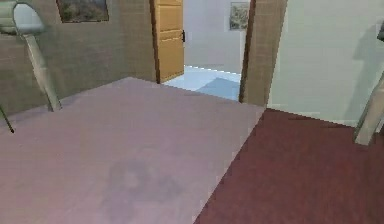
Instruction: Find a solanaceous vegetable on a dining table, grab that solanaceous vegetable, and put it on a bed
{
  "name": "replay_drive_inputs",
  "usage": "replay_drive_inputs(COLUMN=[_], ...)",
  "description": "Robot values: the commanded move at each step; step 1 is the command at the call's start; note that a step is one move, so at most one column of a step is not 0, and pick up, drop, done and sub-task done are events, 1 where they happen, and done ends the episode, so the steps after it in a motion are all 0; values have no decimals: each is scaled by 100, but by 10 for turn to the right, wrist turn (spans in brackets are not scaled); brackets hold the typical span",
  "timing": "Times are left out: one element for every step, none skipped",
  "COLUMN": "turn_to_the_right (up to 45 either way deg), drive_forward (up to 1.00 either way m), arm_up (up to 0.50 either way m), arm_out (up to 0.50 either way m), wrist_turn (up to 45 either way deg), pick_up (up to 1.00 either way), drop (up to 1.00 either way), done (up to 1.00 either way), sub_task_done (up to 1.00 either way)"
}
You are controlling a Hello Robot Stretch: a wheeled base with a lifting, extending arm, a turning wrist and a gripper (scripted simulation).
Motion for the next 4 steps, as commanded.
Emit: replay_drive_inputs(turn_to_the_right=[30,0,0,0], drive_forward=[0,100,100,100], arm_up=[0,0,0,0], arm_out=[0,0,0,0], wrist_turn=[0,0,0,0], pick_up=[0,0,0,0], drop=[0,0,0,0], done=[0,0,0,0], sub_task_done=[0,0,0,0])
